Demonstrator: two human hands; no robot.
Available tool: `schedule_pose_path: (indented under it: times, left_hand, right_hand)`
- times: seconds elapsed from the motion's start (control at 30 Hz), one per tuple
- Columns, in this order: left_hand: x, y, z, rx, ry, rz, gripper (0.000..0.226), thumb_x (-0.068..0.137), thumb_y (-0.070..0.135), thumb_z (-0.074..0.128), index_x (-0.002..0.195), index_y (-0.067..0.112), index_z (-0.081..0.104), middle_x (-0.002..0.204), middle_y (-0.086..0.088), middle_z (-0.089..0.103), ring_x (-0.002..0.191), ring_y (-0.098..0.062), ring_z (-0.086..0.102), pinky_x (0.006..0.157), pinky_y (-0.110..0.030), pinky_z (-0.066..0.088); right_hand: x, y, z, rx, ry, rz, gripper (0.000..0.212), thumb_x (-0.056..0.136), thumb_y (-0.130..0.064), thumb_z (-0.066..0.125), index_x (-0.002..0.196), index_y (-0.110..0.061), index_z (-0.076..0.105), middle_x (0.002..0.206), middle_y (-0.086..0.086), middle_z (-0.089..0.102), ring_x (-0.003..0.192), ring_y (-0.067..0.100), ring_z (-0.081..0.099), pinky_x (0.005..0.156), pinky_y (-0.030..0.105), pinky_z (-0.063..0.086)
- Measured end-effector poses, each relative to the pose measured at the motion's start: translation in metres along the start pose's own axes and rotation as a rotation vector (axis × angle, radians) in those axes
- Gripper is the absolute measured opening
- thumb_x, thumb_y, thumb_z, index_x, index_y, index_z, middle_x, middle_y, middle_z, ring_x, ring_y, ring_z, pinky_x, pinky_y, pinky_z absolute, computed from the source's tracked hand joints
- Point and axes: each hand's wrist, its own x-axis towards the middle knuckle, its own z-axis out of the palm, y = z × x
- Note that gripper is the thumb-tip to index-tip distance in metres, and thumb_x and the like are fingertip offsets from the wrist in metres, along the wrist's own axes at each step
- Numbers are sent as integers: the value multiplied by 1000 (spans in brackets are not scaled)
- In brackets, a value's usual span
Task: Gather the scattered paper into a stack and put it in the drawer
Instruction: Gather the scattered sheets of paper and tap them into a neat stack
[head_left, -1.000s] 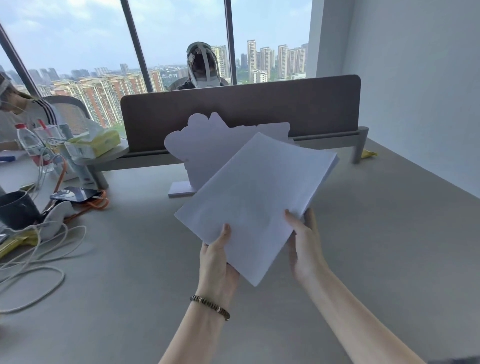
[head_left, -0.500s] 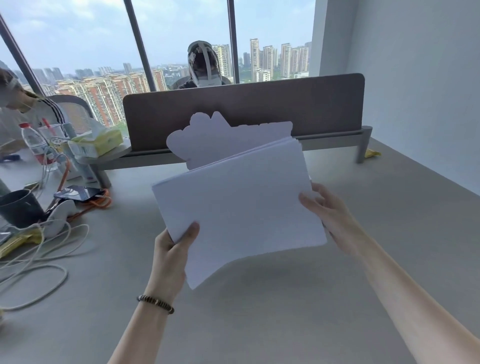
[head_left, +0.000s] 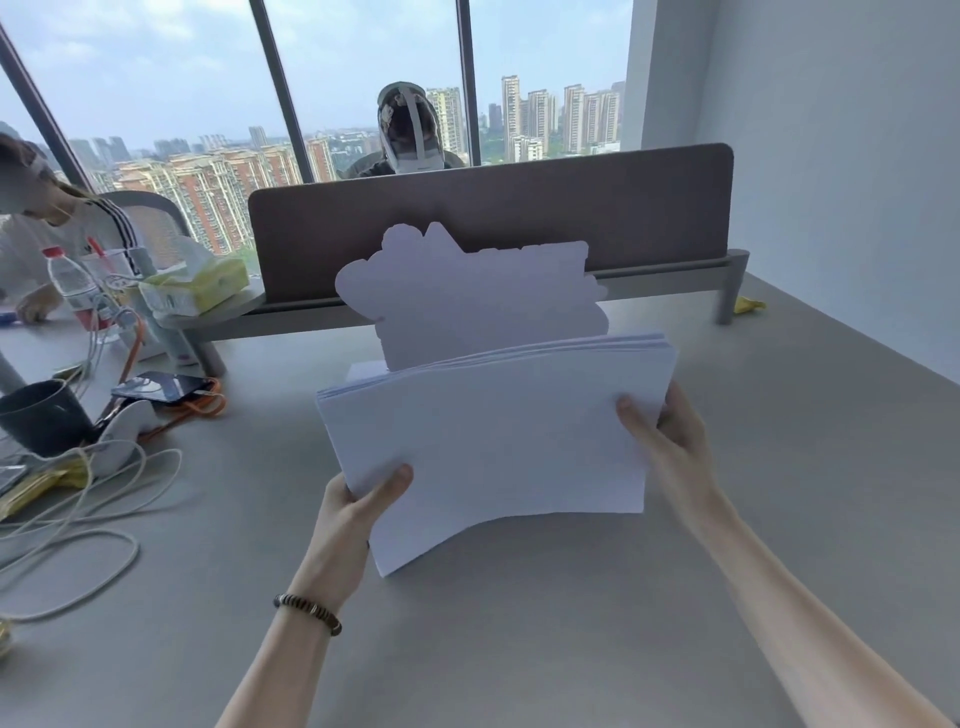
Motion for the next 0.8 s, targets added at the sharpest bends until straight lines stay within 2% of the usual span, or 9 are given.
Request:
schedule_pose_path:
  times: [0.1, 0.17, 0.23, 0.37, 0.47, 0.57, 0.63, 0.73, 0.8]
  left_hand:
    - [1, 0, 0, 33, 1, 18, 38, 65, 33, 89, 97, 15, 79, 107, -10, 77, 98, -26, 74, 79, -31, 60]
    - [-1, 0, 5, 39, 19, 34, 21, 76, 17, 84, 96, 16, 79, 106, -9, 77, 98, -24, 74, 80, -31, 60]
    - [-3, 0, 11, 59, 64, 42, 18, 77, 14, 80, 94, 17, 79, 104, -6, 78, 97, -22, 74, 79, -32, 60]
    - [2, 4, 15, 112, 161, 35, 8, 82, 13, 78, 88, 18, 79, 95, -4, 79, 90, -22, 75, 81, -41, 60]
    - [3, 2, 15, 94, 201, 26, 9, 83, 13, 78, 82, 21, 81, 93, -1, 80, 86, -19, 75, 83, -39, 58]
    - [1, -3, 16, 62, 208, 4, 12, 85, 10, 75, 88, 20, 80, 99, -1, 79, 94, -19, 75, 85, -39, 57]
    - [3, 0, 15, 62, 195, -7, 11, 86, 10, 74, 92, 18, 79, 99, -2, 79, 95, -20, 75, 83, -37, 58]
    - [8, 6, 13, 88, 161, -21, 10, 86, 12, 75, 95, 15, 78, 99, -3, 79, 94, -22, 75, 82, -37, 60]
    - [10, 10, 11, 132, 158, -37, 9, 85, 14, 76, 94, 13, 78, 98, -5, 79, 95, -26, 75, 85, -42, 59]
  right_hand:
    - [8, -3, -4, 3, -32, 33, 50, 82, -41, 78, 119, -13, 62, 108, 2, 75, 96, 22, 73, 76, 36, 59]
    - [9, -1, -5, -52, -53, 67, 60, 66, -60, 82, 108, -18, 72, 105, 3, 77, 94, 23, 74, 78, 40, 60]
    - [7, 0, -1, -75, -50, 128, 59, 56, -66, 84, 92, -20, 78, 97, 3, 79, 89, 23, 76, 80, 45, 59]
    - [2, -6, 12, -111, 9, 110, 29, 73, -44, 84, 77, -16, 76, 83, 0, 76, 77, 19, 72, 74, 46, 57]
    - [-7, -4, 14, -48, 27, 145, 7, 79, -29, 80, 78, -23, 78, 85, -3, 79, 80, 18, 74, 80, 48, 58]
    - [-20, 4, 13, 33, -56, 274, 16, 72, -34, 79, 86, -27, 81, 97, -1, 80, 91, 19, 76, 91, 49, 58]
    - [-21, 7, 11, -11, -110, 294, 16, 77, -29, 80, 92, -35, 80, 104, -3, 79, 98, 19, 75, 95, 49, 56]
    - [-13, 7, 10, -183, -156, 259, 19, 86, -32, 76, 90, -51, 75, 100, -12, 78, 95, 11, 74, 91, 43, 58]
    - [-8, 5, 10, -281, -169, 244, 9, 87, -39, 73, 87, -48, 75, 95, -6, 78, 91, 16, 74, 82, 37, 57]
